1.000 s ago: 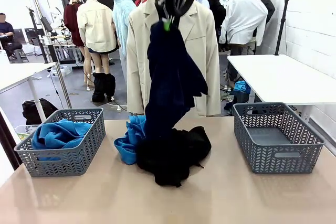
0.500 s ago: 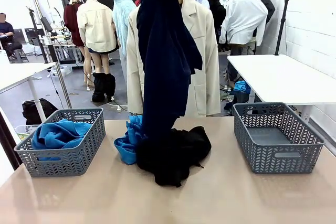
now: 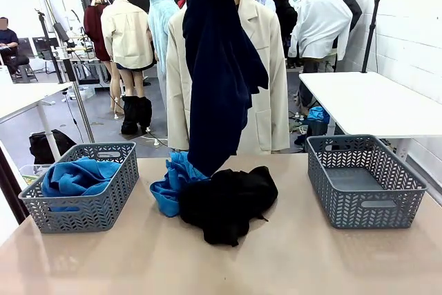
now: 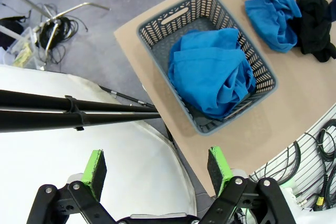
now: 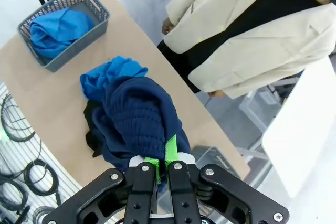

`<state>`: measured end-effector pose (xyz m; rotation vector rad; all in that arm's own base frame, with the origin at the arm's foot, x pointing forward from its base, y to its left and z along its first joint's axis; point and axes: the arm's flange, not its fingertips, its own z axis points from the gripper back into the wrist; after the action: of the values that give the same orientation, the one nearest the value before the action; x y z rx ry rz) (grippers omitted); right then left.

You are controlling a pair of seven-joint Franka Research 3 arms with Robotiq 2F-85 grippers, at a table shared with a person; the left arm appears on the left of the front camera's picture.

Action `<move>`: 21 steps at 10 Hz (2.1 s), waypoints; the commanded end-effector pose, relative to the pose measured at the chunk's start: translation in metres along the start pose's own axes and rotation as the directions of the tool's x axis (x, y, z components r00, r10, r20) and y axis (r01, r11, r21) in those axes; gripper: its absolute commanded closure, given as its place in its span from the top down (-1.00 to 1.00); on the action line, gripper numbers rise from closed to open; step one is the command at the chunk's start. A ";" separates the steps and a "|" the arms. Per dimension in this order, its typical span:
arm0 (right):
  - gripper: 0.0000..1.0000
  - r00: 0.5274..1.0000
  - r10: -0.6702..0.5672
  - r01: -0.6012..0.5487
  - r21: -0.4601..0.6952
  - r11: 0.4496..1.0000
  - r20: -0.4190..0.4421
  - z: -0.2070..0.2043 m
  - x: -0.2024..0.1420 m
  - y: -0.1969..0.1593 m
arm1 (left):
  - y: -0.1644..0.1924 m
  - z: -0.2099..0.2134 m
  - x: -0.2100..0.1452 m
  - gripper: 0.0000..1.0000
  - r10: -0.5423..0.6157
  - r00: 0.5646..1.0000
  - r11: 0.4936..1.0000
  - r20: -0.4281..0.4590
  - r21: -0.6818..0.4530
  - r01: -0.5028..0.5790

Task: Sort the tops and bottoms.
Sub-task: Lift clothes from the center of the table with your right hand, then sort the clothes according to human instructions.

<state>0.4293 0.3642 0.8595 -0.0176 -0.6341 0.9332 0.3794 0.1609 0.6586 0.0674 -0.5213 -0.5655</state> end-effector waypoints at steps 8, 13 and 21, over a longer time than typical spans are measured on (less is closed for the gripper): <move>-1.00 1.000 -0.004 0.004 0.015 1.000 0.002 0.001 -0.001 0.000 | 0.000 0.001 -0.001 1.00 0.004 1.000 1.000 -0.018 0.005 -0.004; -1.00 1.000 -0.004 0.004 0.015 1.000 0.002 0.001 -0.001 0.000 | 0.000 0.001 -0.001 1.00 0.004 1.000 1.000 -0.018 0.005 -0.004; -1.00 1.000 -0.004 0.004 0.015 1.000 0.002 0.001 -0.001 0.000 | 0.000 0.001 -0.001 1.00 0.004 1.000 1.000 -0.018 0.005 -0.004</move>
<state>0.4293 0.3642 0.8595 -0.0176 -0.6341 0.9333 0.3794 0.1609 0.6586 0.0674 -0.5213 -0.5655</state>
